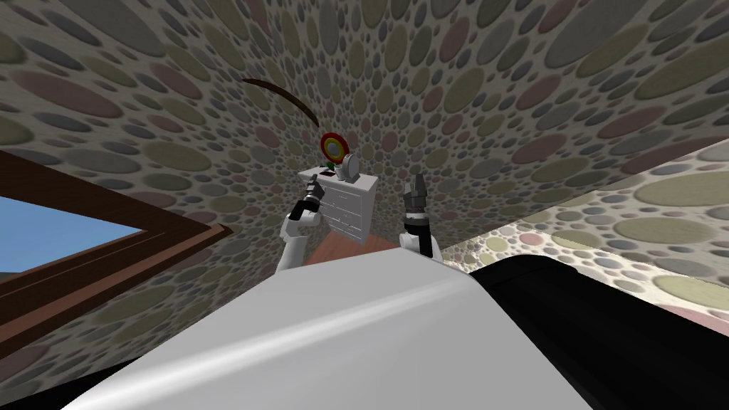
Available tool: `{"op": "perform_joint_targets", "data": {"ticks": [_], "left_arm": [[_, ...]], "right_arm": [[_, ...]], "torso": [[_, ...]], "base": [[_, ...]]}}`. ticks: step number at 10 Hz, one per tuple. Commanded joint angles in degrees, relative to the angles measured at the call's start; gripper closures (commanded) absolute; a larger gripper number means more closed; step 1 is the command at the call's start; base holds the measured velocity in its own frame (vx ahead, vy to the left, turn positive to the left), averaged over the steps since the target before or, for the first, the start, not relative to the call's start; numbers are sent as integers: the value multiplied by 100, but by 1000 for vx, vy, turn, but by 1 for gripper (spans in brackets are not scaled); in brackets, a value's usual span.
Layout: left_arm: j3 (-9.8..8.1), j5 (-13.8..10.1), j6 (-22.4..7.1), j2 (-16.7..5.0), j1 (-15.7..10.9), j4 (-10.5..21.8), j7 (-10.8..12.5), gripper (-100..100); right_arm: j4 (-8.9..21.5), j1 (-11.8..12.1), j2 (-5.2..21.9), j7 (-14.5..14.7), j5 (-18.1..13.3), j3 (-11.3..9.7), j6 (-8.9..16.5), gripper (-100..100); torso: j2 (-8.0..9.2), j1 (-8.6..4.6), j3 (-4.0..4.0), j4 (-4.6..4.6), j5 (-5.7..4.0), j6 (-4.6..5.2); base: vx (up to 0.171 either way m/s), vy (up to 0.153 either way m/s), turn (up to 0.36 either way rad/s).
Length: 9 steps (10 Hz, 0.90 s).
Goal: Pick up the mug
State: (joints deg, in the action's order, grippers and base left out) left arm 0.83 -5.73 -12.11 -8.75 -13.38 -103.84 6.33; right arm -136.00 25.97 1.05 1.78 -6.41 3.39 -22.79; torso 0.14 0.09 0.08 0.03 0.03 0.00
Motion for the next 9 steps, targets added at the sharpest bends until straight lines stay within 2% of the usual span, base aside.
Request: {"op": "perform_joint_targets", "data": {"ticks": [1, 2, 4, 5, 7, 8, 9], "left_arm": [[-3, -13, -74, -9, -170, 56, 3, -100], [8, -78, -330, -11, -381, 326, -13, -100], [8, -78, -419, -11, -606, 332, -13, -100], [16, -146, -661, -7, -801, 603, -31, -100], [16, -146, -770, -7, -1044, 617, -31, -100], [23, -216, -1048, 1, -1272, 890, -53, -100], [23, -216, -1126, 1, -1429, 911, -53, -100]], "right_arm": [[0, 0, 0, 0, 0, 0, 0, 0], [0, 0, 0, 0, 0, 0, 0, 0], [0, 0, 0, 0, 0, 0, 0, 0], [0, 0, 0, 0, 0, 0, 0, 0], [0, 0, 0, 0, 0, 0, 0, 0], [0, 0, 0, 0, 0, 0, 0, 0], [0, 0, 0, 0, 0, 0, 0, 0]], "torso": [[0, 0, 0, 0, 0, 0], [-5, -5, -2, -1, -1, 0], [-3, 0, -2, -1, 0, 0], [-7, -6, -4, -2, -1, 0], [-4, -1, -2, -1, 0, 0], [-6, -8, -3, -1, -1, 0], [-6, -3, -4, -2, 0, -2]], "base": [[-18, 20, -8], [-31, 38, 62], [-21, 27, 19], [-25, 36, 63], [-24, 24, 17], [-20, 28, 76], [-23, 29, 33]]}}
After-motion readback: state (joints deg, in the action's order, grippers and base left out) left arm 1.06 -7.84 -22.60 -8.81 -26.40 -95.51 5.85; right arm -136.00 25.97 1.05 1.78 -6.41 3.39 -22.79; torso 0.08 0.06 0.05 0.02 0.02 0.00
